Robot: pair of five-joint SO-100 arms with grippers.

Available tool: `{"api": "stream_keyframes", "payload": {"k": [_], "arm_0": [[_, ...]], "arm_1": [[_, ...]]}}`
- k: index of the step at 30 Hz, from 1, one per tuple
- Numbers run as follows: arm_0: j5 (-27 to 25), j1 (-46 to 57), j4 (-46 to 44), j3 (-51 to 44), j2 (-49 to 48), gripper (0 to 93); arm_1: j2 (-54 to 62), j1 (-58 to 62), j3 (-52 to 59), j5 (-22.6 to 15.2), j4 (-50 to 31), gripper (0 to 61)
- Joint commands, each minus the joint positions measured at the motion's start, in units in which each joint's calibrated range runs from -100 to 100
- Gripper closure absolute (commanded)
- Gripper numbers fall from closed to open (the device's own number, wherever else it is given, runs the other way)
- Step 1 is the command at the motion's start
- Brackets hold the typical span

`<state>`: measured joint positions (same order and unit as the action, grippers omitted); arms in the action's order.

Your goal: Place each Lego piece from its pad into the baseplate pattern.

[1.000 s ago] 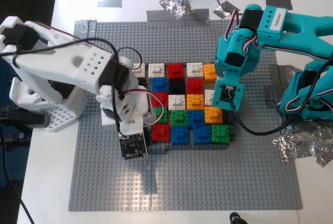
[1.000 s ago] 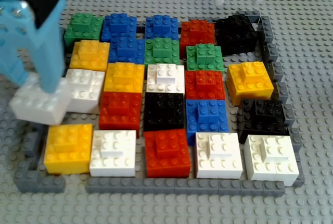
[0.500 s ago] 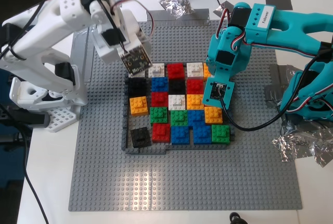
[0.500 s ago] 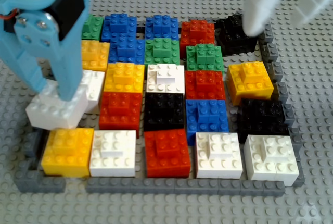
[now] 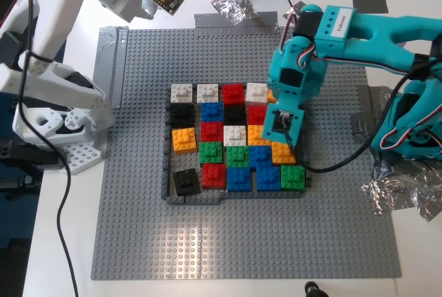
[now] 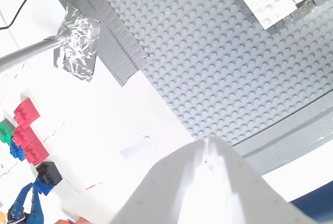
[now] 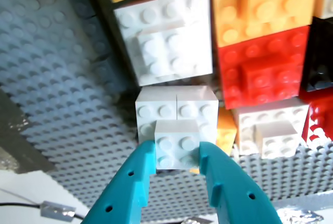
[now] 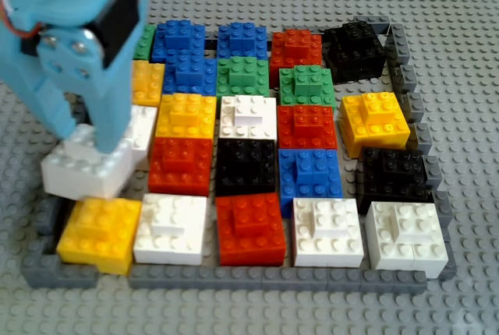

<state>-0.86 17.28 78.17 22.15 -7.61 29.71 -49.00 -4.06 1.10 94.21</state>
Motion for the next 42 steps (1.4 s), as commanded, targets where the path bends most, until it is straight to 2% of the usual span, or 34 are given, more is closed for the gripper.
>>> {"api": "stream_keyframes", "payload": {"k": [1,5,13,21,27,35,42], "arm_0": [[0.35,0.53,0.02,-4.49,1.00,92.7],[0.40,0.17,-0.22,-4.04,1.00,92.7],[0.40,-0.85,-0.47,-2.60,-1.41,92.7],[0.50,-4.69,-2.26,13.38,-14.45,92.7],[0.50,-4.55,-2.26,13.02,-14.11,92.7],[2.06,-4.18,-1.69,1.92,-4.50,92.7],[2.25,-3.82,-1.85,0.65,-1.66,92.7]], "arm_1": [[-1.81,-13.13,-4.47,1.95,1.15,61.2],[-5.59,-20.53,-6.46,3.42,3.03,61.2],[-7.05,-22.06,-6.01,3.81,3.76,61.2],[-4.81,-21.84,-3.03,4.00,3.68,61.2],[-4.30,-20.97,-2.12,3.71,3.35,61.2],[-3.96,-20.97,-0.68,3.61,2.70,61.2],[-3.96,-21.04,-0.41,3.47,2.29,61.2]]}}
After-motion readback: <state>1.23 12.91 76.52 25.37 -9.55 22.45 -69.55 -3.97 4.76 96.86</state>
